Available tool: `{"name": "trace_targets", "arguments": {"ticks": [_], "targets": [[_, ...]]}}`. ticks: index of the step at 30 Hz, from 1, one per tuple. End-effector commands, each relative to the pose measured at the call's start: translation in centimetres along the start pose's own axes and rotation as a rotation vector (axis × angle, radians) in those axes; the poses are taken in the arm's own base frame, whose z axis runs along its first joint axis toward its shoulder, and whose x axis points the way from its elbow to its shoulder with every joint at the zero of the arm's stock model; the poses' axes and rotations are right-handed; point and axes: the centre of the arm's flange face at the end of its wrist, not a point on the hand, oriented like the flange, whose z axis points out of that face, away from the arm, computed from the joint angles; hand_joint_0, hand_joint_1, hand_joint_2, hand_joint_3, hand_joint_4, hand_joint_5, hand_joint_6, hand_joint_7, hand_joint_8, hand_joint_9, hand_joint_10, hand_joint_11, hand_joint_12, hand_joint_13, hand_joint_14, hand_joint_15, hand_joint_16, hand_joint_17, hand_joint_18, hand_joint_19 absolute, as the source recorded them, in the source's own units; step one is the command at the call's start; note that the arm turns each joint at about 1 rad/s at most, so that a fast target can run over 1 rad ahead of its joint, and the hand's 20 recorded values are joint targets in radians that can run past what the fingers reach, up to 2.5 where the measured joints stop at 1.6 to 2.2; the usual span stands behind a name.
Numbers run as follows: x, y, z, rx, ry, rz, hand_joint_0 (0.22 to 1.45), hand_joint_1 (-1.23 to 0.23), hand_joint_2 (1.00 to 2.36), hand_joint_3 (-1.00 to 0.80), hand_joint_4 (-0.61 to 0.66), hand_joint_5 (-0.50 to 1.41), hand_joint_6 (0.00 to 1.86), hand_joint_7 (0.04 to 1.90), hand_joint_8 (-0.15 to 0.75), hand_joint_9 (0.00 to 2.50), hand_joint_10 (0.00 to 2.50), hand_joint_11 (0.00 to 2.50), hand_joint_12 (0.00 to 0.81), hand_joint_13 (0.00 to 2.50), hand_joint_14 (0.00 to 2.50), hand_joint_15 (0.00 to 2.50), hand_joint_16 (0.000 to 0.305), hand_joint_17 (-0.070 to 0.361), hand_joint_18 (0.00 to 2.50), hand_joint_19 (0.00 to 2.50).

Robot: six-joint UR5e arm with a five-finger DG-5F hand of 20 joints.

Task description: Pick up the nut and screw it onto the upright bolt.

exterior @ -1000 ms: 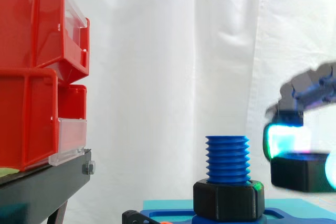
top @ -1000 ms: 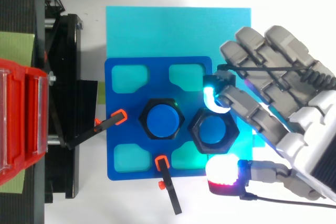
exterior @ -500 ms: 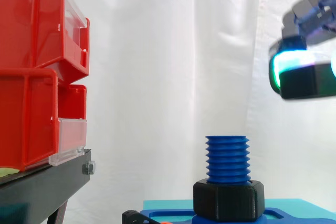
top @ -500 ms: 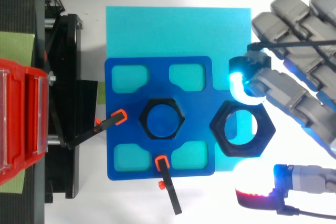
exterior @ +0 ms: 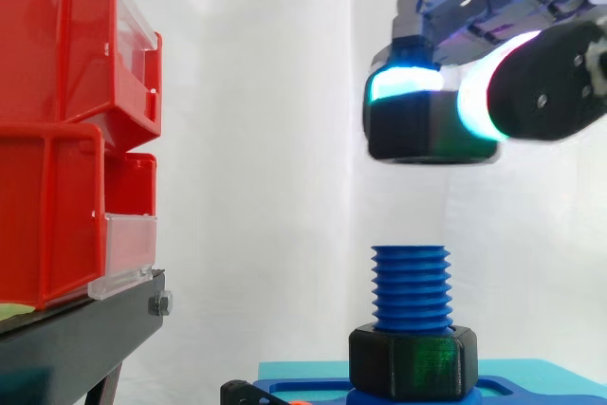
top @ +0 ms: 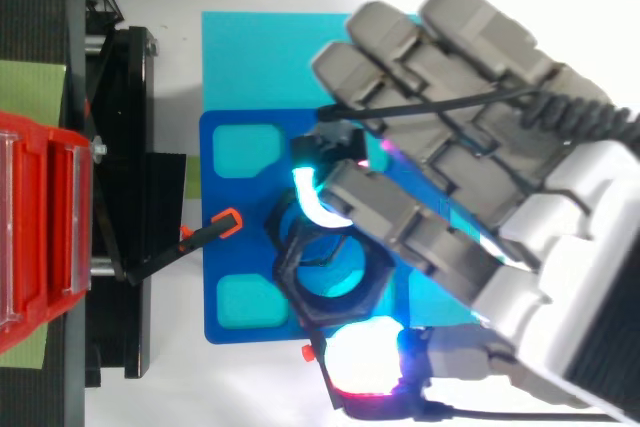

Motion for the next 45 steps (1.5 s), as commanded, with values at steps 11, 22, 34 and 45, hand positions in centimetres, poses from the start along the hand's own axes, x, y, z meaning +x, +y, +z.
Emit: {"name": "trace_targets", "arguments": {"ticks": [11,22,34,45], "targets": [[4.0,-1.2,2.7,-0.044,-0.011,-0.004,0.56,-0.57,1.00,-0.50,0.32,-0.17,0.50,1.21,0.283,0.34,0.00,0.00,0.371,0.31,0.00,0.00,0.049,0.109,0.22,0.00],[4.4,-2.9,3.1,-0.065,0.020,0.001,0.56,-0.57,1.00,-0.50,0.31,-0.17,0.50,1.21,0.285,0.34,0.00,0.00,0.372,0.32,0.00,0.00,0.048,0.108,0.25,0.00],[4.0,-2.8,3.2,-0.071,0.015,0.011,0.56,-0.57,1.00,-0.50,0.31,-0.17,0.50,1.20,0.284,0.34,0.00,0.00,0.372,0.33,0.00,0.00,0.048,0.108,0.25,0.00],[2.7,-2.4,3.1,-0.074,0.048,-0.006,0.56,-0.57,1.00,-0.50,0.31,-0.17,0.50,1.20,0.285,0.34,0.00,0.00,0.371,0.32,0.00,0.00,0.048,0.109,0.25,0.00]]}}
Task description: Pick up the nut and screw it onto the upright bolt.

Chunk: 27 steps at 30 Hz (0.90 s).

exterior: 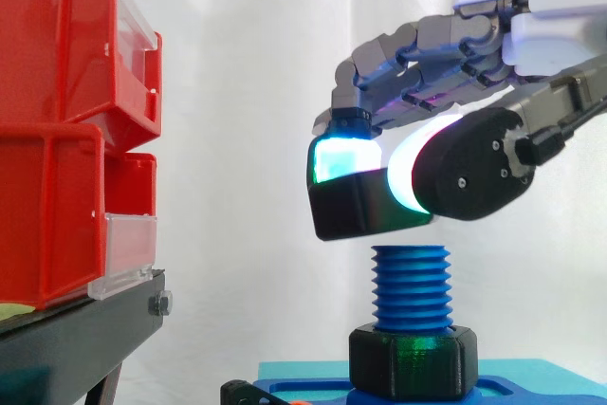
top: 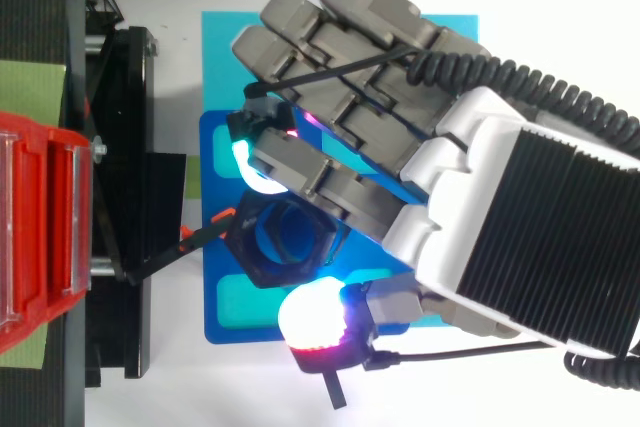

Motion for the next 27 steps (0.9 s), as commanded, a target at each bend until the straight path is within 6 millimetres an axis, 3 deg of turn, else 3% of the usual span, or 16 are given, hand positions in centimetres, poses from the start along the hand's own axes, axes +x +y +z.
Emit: {"name": "trace_targets", "arguments": {"ticks": [1,10,27], "targets": [[0.0,-0.1,-0.2,0.001,0.019,-0.002,0.56,-0.57,1.00,-0.50,0.31,-0.17,0.50,1.20,0.285,0.34,0.00,0.00,0.371,0.32,0.00,0.00,0.048,0.109,0.25,0.00],[-1.4,-0.3,-1.0,-0.002,0.031,0.032,0.56,-0.57,1.00,-0.50,0.31,-0.17,0.50,1.21,0.286,0.34,0.00,0.00,0.371,0.32,0.00,0.00,0.048,0.108,0.25,0.00],[-1.3,-0.7,-0.9,0.005,0.035,0.037,0.56,-0.57,1.00,-0.50,0.31,-0.17,0.50,1.20,0.287,0.34,0.00,0.00,0.369,0.32,0.00,0.00,0.048,0.109,0.25,0.00]]}}
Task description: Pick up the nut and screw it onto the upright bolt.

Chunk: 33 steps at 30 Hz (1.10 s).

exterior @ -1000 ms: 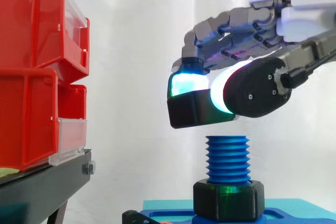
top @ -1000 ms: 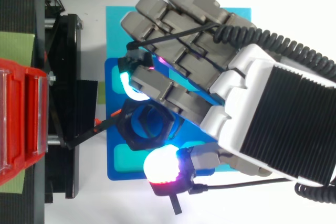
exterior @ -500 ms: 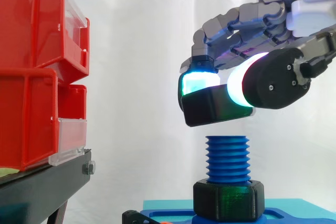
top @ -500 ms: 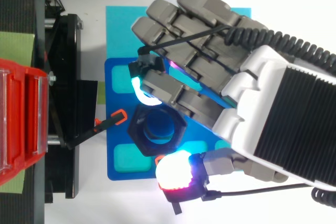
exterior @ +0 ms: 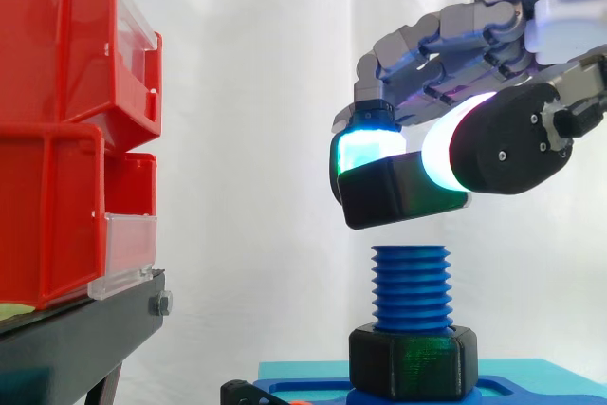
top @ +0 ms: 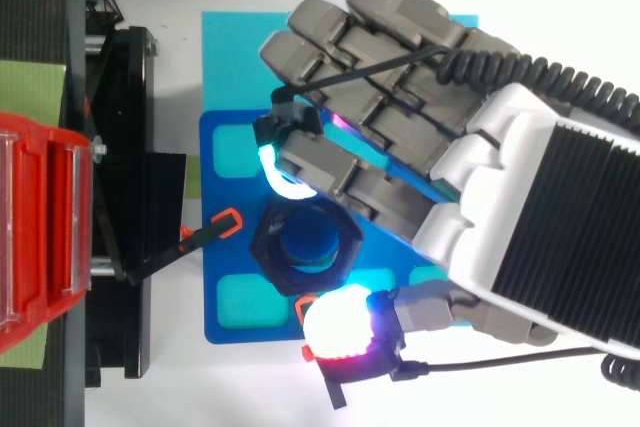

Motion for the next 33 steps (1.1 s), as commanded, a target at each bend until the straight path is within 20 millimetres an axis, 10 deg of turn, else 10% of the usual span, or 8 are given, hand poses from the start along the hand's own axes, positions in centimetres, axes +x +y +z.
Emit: {"name": "trace_targets", "arguments": {"ticks": [1,33], "targets": [[0.0,-0.2,0.1,0.000,0.000,0.002,0.56,-0.57,1.00,-0.50,0.31,-0.17,0.50,1.20,0.287,0.34,0.00,0.00,0.369,0.32,0.00,0.00,0.048,0.109,0.25,0.00],[2.3,-0.9,-0.2,0.003,-0.004,0.003,0.56,-0.57,1.00,-0.50,0.31,-0.17,0.50,1.19,0.286,0.34,0.00,0.00,0.364,0.31,0.00,0.00,0.048,0.109,0.25,0.00]]}}
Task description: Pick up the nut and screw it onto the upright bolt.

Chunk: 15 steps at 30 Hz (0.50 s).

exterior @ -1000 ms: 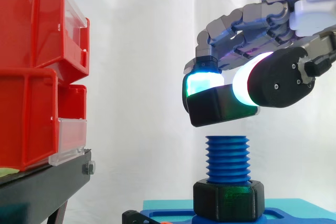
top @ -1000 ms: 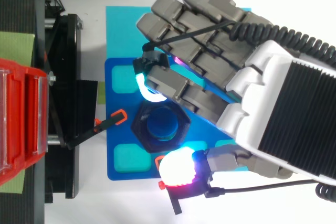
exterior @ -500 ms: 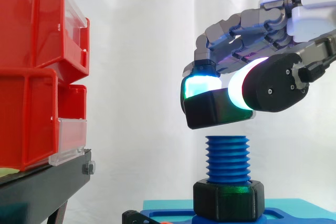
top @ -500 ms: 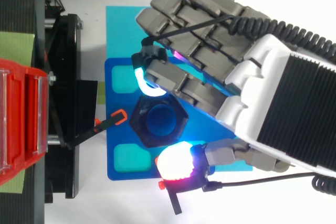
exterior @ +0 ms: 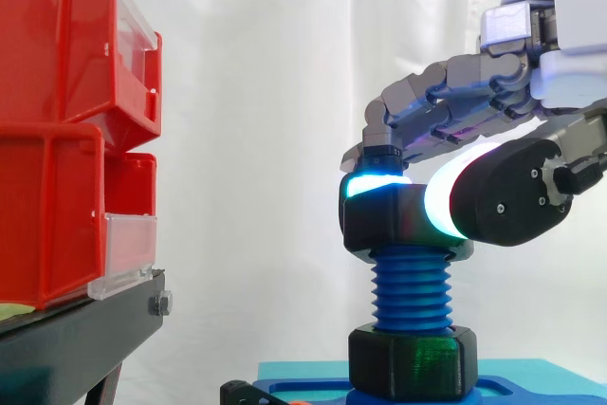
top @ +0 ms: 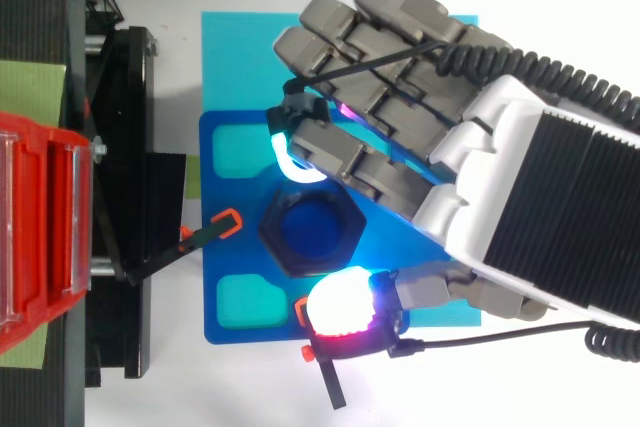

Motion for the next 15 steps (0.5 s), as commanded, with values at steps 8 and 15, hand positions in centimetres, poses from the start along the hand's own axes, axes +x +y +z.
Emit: {"name": "trace_targets", "arguments": {"ticks": [8,15], "targets": [[0.00,0.03,0.08,-0.001,-0.007,0.004,0.56,-0.57,1.00,-0.50,0.31,-0.17,0.50,1.19,0.287,0.34,0.00,0.00,0.363,0.30,0.00,0.00,0.048,0.109,0.25,0.00],[-0.18,0.70,0.11,-0.010,-0.027,0.016,0.56,-0.57,1.00,-0.50,0.31,-0.17,0.50,1.19,0.286,0.34,0.00,0.00,0.363,0.30,0.00,0.00,0.048,0.109,0.24,0.00]]}}
